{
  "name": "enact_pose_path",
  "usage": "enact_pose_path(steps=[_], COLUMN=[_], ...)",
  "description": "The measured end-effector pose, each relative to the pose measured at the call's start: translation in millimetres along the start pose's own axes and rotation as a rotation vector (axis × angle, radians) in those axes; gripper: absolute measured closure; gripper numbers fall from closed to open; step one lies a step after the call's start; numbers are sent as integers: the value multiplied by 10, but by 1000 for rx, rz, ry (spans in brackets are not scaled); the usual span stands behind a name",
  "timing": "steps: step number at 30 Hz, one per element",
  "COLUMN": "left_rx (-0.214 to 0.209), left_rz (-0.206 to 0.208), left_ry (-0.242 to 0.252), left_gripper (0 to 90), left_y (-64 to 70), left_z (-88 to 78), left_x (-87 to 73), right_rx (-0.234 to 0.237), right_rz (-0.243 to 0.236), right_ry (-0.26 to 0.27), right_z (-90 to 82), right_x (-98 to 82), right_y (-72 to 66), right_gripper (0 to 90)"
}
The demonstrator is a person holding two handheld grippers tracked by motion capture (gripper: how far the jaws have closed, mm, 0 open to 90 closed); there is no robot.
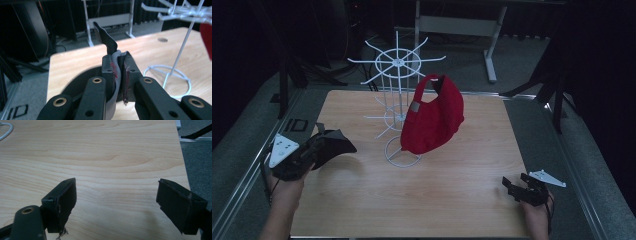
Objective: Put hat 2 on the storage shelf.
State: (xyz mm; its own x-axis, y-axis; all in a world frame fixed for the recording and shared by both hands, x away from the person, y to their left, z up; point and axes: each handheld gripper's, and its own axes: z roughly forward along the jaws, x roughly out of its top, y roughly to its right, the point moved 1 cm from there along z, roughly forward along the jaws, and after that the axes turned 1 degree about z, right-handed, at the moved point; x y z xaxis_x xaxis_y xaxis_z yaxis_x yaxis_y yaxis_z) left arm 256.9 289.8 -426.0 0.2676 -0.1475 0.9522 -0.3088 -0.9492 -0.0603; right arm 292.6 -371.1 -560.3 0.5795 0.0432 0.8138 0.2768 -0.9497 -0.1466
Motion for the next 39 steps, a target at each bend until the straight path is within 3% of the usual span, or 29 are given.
enact_pose_path(steps=[4, 10, 13, 15, 17, 20, 27, 36, 39], left_rx=[-9, -43, -90, -143, -191, -225, -238, -296, -312], left_rz=[1, 41, 65, 86, 88, 88, 75, 170, 182], left_ry=[36, 83, 102, 111, 113, 121, 142, 193, 214], left_gripper=[834, 835, 835, 834, 834, 834, 834, 833, 833], left_y=[-11, 51, 107, 121, 108, 62, -40, 42, 54], left_z=[-116, -310, -378, -401, -409, -404, -408, -509, -533], left_x=[116, 300, 407, 484, 557, 647, 811, 1114, 1202], right_rx=[6, 11, 14, 17, 18, 22, 27, 27, 27], right_rz=[-1, -3, -3, -1, -1, 2, 0, -5, -1], right_ry=[-5, -10, -11, -14, -18, -19, -26, -32, -35], right_z=[-1, 4, 3, 5, 7, 8, 20, 25, 28], right_x=[4, 9, 12, 10, 9, 8, 3, 12, 9], right_y=[-6, -6, -7, -6, -6, 1, 2, -6, -3], right_gripper=[164, 165, 164, 164, 164, 164, 165, 164, 164])
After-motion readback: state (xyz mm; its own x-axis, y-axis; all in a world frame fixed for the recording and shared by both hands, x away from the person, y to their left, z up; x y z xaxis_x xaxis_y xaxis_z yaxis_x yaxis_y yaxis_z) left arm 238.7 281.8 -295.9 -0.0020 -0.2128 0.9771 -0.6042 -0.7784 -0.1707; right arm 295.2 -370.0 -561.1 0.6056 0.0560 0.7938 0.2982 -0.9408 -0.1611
